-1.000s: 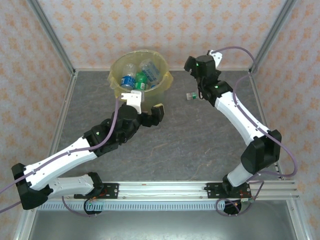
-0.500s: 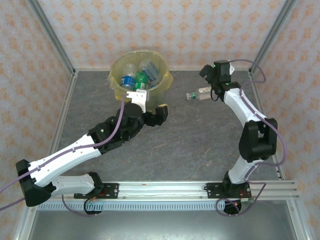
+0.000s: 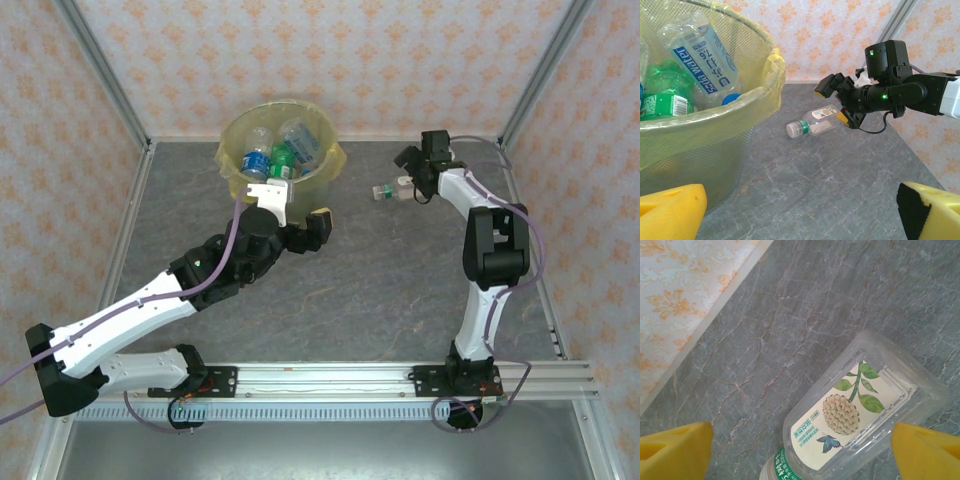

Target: Put the plastic bottles in the bin

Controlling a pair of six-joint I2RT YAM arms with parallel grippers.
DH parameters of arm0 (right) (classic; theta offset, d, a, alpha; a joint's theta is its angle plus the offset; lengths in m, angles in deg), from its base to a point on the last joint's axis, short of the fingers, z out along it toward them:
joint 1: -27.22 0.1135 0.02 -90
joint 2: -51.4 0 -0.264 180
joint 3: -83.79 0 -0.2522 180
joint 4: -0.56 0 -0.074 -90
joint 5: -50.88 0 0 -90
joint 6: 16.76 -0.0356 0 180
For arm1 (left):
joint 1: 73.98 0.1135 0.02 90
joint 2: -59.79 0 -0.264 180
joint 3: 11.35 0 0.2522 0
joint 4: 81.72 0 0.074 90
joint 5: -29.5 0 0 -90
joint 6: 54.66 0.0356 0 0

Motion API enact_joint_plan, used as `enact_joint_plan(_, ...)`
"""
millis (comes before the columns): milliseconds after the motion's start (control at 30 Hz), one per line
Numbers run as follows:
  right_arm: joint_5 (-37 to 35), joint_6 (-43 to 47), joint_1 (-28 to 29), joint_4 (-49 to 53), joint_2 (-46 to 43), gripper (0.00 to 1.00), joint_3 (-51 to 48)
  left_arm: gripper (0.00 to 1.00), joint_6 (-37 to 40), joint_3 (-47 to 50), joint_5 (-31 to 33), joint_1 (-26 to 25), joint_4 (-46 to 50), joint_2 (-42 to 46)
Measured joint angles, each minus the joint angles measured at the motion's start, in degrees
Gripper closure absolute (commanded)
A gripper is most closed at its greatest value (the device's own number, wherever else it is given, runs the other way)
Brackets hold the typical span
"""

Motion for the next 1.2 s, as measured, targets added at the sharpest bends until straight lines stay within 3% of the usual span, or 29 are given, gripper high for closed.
enact_joint_plan(533,1.7,-2.9,-0.3,1.9,11.1,0.12,8.5,0.01,0.0,0.0,1.5,0.0,0.7,2.3)
enact_joint_plan(900,0.6,1.0,0.2,1.2,9.7,0.11,6.5,0.01,0.0,0.0,2.1,0.0,0.9,2.3)
enact_joint_plan(1200,-5.1,10.9,5.1,0.6,4.7,0.09,6.1,0.01,-1.2,1.4,9.5,0.0,0.8,6.3)
